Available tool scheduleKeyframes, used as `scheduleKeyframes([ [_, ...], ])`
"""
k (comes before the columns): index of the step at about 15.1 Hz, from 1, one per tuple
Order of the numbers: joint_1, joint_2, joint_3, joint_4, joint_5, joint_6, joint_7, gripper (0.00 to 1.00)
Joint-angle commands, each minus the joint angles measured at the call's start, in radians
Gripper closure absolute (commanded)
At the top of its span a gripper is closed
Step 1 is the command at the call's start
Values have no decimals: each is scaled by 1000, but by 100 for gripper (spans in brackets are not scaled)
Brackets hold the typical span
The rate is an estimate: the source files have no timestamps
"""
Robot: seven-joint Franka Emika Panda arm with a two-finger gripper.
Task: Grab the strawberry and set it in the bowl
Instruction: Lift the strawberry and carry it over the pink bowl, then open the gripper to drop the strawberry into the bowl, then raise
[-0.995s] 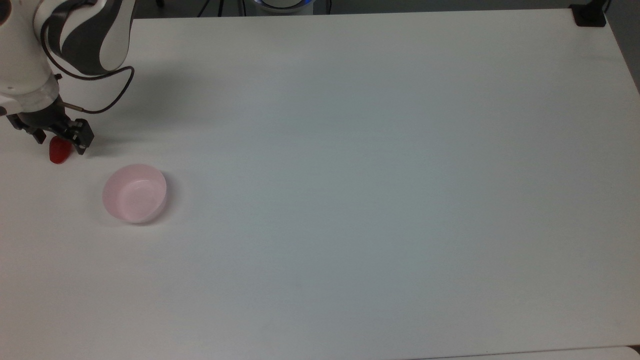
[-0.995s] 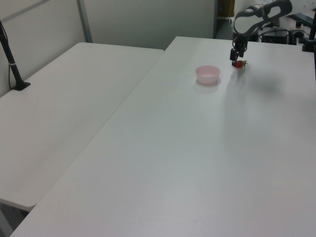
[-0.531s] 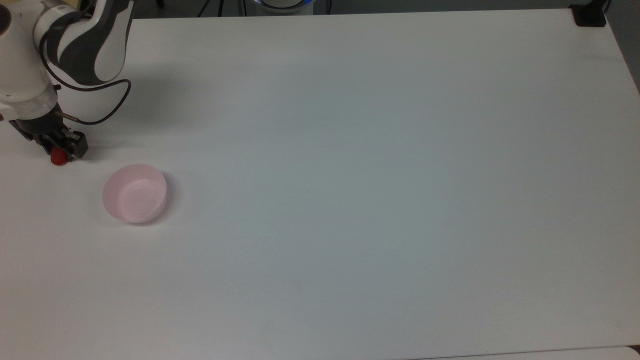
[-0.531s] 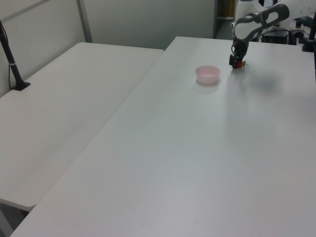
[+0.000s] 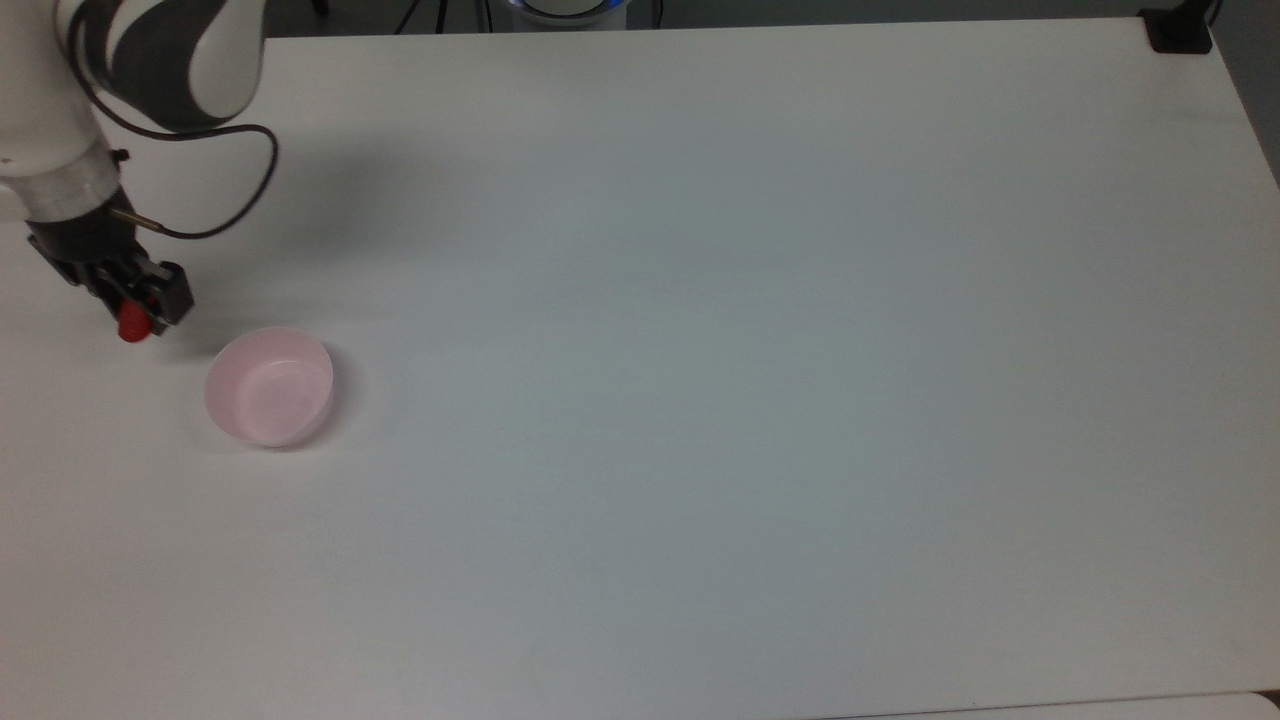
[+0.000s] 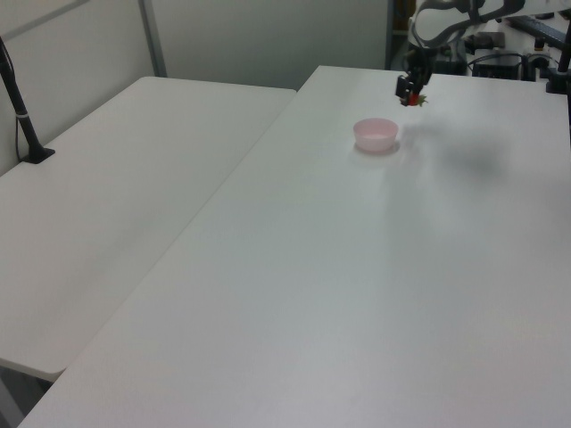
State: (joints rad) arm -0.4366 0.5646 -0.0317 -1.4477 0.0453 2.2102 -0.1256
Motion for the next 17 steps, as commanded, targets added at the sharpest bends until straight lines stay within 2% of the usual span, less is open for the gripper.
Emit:
scheduleKeyframes([
  [1,59,-5,13,23,11,-17,119,75],
  [3,90,3,13,23,10,-14,144,69],
  [4,104,7,13,24,10,-7,156,60],
  [5,114,12,13,21,8,9,170,35],
  [6,128,9,12,18,2,16,197,0],
  [9,140,-29,12,21,2,3,202,0],
  [11,192,-87,10,7,-1,-38,201,0],
  [17,344,-242,3,-6,-61,-381,201,0],
])
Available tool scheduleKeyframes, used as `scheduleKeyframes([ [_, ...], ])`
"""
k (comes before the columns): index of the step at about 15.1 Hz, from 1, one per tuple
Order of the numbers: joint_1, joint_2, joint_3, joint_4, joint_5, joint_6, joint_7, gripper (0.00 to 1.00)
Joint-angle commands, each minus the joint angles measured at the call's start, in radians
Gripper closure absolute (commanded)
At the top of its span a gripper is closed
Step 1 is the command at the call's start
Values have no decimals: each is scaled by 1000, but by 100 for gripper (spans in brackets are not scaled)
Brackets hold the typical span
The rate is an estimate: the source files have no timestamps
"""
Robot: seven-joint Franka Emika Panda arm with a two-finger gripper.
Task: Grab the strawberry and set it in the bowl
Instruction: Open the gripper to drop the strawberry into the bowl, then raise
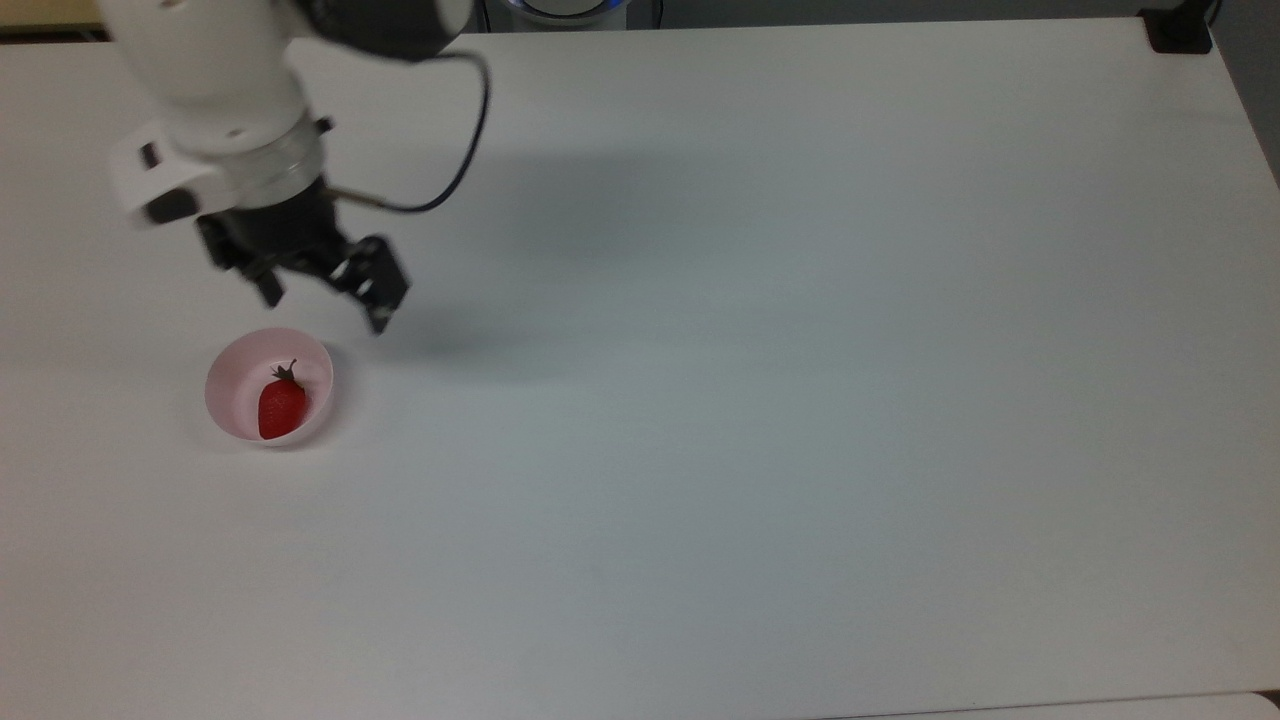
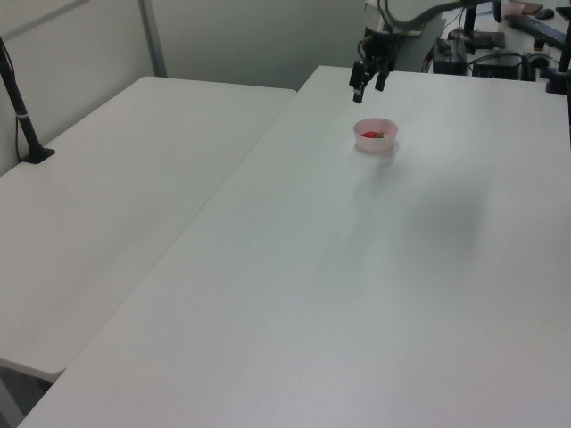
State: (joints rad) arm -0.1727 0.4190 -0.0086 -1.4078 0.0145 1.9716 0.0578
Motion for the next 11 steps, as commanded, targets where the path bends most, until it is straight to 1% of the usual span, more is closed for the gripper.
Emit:
scheduleKeyframes([
  [1,102,-126,-22,-56,-30,-180,17,0],
  [3,140,-182,-28,-86,-30,-242,19,0],
  [4,168,-222,-46,-92,-31,-296,22,0],
  [7,249,-304,-134,-109,-31,-393,25,0],
  [9,245,-341,-139,-131,-34,-396,23,0],
  [11,243,-341,-139,-131,-53,-398,23,0],
])
